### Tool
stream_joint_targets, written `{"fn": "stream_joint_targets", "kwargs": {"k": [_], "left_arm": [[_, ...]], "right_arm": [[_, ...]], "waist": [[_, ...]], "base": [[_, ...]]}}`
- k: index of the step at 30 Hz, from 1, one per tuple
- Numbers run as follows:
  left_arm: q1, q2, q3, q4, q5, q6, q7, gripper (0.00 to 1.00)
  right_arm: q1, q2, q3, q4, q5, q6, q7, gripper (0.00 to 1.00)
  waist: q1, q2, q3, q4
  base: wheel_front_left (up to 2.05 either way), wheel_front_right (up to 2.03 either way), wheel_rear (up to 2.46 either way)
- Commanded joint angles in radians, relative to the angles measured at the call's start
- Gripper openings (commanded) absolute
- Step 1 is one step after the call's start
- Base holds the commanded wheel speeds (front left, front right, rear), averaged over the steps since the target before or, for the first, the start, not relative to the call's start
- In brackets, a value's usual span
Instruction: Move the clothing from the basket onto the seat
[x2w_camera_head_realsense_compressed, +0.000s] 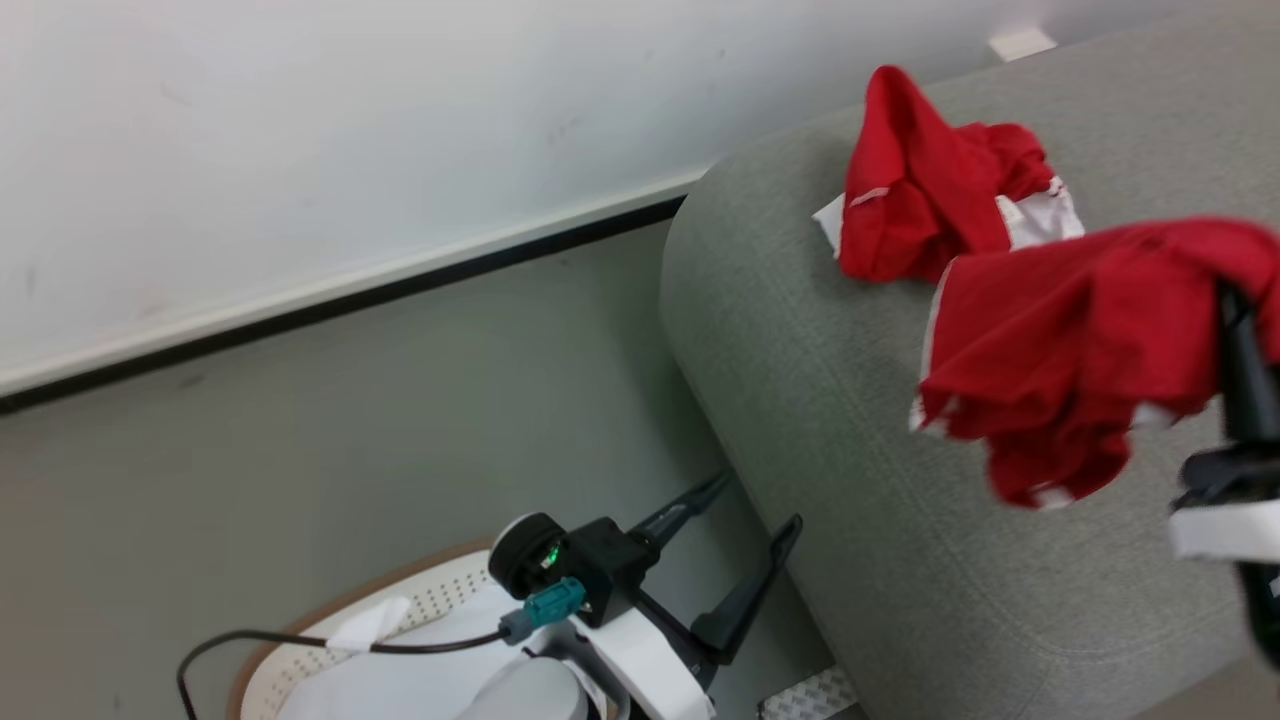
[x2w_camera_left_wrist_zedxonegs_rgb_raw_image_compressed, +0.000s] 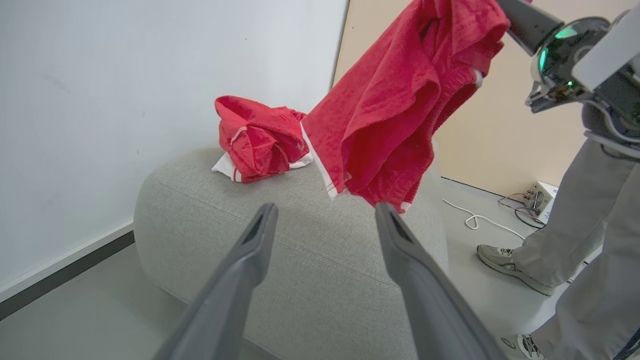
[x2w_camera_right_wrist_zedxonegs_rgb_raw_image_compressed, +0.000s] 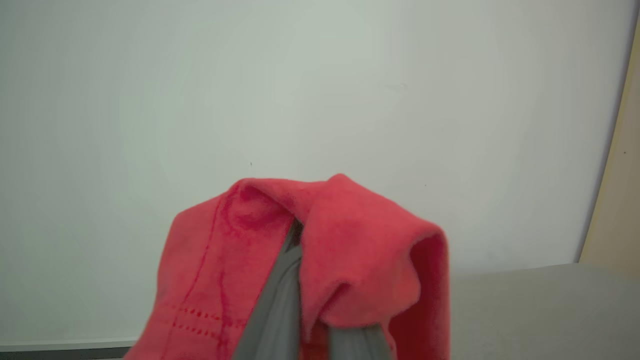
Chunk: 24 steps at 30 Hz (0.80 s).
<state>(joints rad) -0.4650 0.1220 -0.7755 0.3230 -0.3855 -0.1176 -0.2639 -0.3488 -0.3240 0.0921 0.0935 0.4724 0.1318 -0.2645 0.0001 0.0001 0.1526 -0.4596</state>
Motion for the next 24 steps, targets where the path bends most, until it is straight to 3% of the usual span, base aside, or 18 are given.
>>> {"fn": "stream_joint_targets", "kwargs": {"k": [1, 14, 20, 24], "left_arm": [[-0.012, 0.013, 0.004, 0.004, 0.011, -0.001, -0.001, 1.0], [-0.096, 0.074, 0.011, -0.035, 0.011, -0.007, 0.022, 1.0], [-0.135, 0.109, 0.015, -0.062, 0.025, -0.008, 0.032, 1.0], [-0.151, 0.112, 0.015, -0.067, 0.027, -0.007, 0.032, 1.0]], "right_arm": [[-0.032, -0.022, -0.01, 0.007, 0.006, -0.002, 0.0, 0.0], [-0.299, -0.233, -0.153, 0.288, 0.128, -0.002, 0.097, 0.0], [-0.414, -0.246, -0.062, 0.5, 0.101, -0.002, 0.178, 0.0], [-0.473, -0.232, 0.037, 0.647, 0.107, -0.002, 0.293, 0.0]], "waist": [[-0.0001, -0.0001, 0.035, 0.028], [-0.0001, -0.0001, 0.29, 0.157], [-0.0001, -0.0001, 0.378, 0.187], [-0.0001, -0.0001, 0.391, 0.195]], "base": [[0.0, 0.0, 0.0], [0.0, 0.0, 0.0], [0.0, 0.0, 0.0], [0.0, 0.0, 0.0]]}}
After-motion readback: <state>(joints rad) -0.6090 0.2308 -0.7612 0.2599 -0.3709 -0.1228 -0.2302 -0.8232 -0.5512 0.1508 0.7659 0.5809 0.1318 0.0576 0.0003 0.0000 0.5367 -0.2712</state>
